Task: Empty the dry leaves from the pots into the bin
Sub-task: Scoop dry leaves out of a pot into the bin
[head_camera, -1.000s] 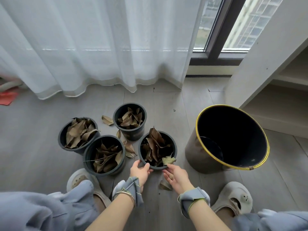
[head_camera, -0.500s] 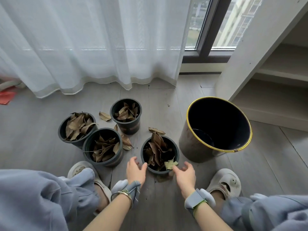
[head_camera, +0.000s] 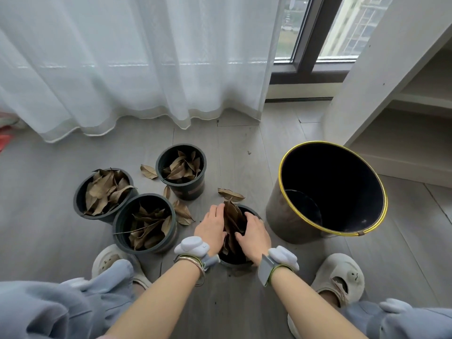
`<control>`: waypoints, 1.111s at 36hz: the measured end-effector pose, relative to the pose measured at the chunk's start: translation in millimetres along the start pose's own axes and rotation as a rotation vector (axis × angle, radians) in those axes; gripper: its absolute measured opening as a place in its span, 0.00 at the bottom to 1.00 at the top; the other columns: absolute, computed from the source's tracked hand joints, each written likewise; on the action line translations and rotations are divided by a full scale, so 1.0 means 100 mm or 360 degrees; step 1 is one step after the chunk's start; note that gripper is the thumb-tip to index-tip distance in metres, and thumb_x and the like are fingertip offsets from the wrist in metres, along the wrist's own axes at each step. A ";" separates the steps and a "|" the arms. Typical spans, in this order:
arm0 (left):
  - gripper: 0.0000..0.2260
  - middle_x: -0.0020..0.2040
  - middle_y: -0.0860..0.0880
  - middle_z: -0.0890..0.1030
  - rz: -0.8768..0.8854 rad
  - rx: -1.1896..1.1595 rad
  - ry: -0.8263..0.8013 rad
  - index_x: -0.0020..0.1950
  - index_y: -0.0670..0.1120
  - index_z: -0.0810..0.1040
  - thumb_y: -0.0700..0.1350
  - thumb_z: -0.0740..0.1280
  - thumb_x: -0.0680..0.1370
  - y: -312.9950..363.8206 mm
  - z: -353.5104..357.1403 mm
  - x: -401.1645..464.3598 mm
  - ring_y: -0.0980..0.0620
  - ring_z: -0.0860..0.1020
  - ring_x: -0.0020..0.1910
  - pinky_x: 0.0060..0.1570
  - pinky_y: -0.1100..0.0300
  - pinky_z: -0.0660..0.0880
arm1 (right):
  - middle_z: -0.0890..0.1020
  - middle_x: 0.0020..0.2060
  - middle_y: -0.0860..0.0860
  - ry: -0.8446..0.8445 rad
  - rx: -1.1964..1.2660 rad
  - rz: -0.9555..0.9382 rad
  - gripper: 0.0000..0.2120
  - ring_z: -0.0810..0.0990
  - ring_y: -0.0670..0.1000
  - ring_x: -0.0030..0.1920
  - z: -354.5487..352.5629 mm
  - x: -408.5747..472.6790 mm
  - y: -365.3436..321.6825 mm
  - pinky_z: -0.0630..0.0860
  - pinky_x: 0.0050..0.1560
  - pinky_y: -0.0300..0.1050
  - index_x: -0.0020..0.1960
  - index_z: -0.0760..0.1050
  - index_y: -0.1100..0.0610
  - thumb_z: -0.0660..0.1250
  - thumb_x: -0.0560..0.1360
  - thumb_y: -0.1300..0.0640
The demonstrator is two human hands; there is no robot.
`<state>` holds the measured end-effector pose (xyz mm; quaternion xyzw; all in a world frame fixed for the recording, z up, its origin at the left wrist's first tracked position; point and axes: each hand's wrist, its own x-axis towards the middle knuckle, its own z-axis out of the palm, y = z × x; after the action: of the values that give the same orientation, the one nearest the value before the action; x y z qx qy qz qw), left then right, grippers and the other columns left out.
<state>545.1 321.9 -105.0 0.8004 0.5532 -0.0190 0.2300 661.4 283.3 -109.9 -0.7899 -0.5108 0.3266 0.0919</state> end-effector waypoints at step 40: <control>0.09 0.44 0.48 0.83 0.0180 -0.1228 0.0233 0.46 0.50 0.78 0.43 0.75 0.70 0.38 -0.94 -0.24 0.51 0.81 0.44 0.48 0.61 0.79 | 0.84 0.43 0.54 0.0072 0.0934 -0.0472 0.09 0.81 0.48 0.42 -1.21 -0.53 -0.08 0.80 0.48 0.39 0.53 0.82 0.60 0.68 0.74 0.65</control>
<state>548.8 326.5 -1.0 0.6836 0.4898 0.2599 0.4746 715.3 264.0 9.7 -0.6538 -0.5022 0.4253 0.3735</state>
